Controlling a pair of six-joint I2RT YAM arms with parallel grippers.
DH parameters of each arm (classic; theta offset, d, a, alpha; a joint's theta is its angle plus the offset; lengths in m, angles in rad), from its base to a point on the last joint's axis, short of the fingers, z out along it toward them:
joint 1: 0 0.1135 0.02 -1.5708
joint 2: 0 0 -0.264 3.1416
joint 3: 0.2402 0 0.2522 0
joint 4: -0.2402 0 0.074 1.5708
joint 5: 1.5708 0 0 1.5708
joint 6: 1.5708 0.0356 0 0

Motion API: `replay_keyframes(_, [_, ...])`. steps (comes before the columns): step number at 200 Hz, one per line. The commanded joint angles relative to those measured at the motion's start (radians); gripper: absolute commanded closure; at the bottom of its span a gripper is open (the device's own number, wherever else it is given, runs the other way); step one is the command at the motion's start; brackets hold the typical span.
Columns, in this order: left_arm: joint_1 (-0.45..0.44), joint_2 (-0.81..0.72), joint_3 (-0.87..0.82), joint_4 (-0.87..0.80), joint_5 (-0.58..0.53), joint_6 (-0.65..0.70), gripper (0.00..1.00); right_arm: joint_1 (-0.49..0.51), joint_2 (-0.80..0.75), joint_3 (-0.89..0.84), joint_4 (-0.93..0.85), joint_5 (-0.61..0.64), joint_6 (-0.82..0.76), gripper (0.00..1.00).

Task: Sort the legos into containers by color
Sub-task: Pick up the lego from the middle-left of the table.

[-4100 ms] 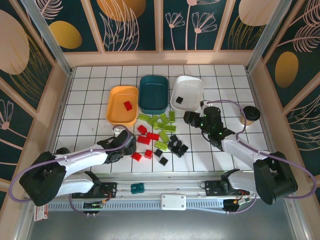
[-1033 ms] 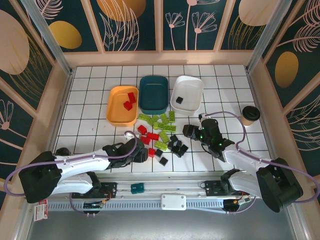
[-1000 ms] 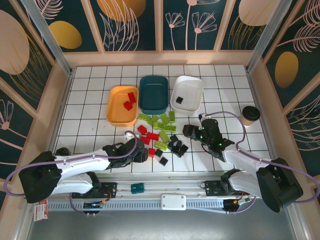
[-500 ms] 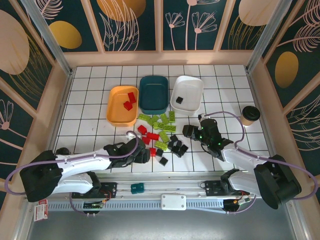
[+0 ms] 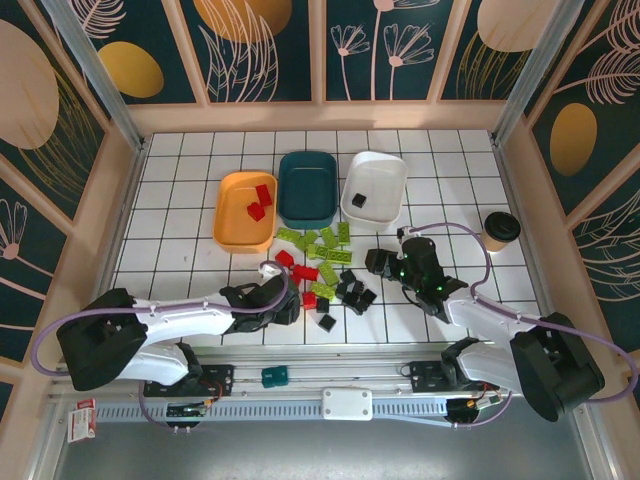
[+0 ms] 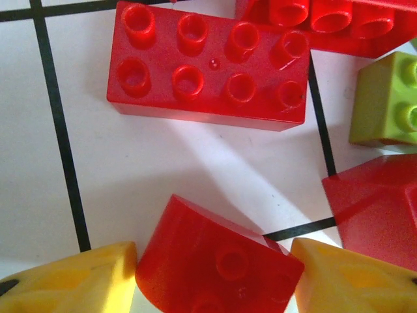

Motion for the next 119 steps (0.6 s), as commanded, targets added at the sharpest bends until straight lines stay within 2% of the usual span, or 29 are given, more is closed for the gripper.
replay_keyframes(1, [-0.002, 0.023, -0.036, 0.021, 0.027, -0.007, 0.43, 0.008, -0.010, -0.012, 0.015, 0.016, 0.015, 0.33])
replay_keyframes(35, [-0.002, -0.028, -0.024, -0.016, 0.006, -0.008, 0.50, 0.009, -0.010, -0.010, 0.015, 0.018, 0.016, 0.33])
replay_keyframes(61, [-0.002, -0.066, -0.002, -0.050, -0.015, -0.012, 0.50, 0.008, -0.008, -0.005, 0.013, 0.015, 0.015, 0.33])
replay_keyframes(85, [0.007, -0.123, 0.042, -0.124, -0.085, 0.000, 0.50, 0.008, -0.008, 0.000, 0.009, 0.014, 0.013, 0.33])
replay_keyframes(102, [0.059, -0.170, 0.068, -0.156, -0.116, 0.025, 0.50, 0.009, -0.008, 0.004, 0.008, 0.014, 0.012, 0.33])
replay_keyframes(119, [0.157, -0.217, 0.088, -0.148, -0.132, 0.062, 0.50, 0.009, -0.007, 0.005, 0.012, 0.015, 0.013, 0.33])
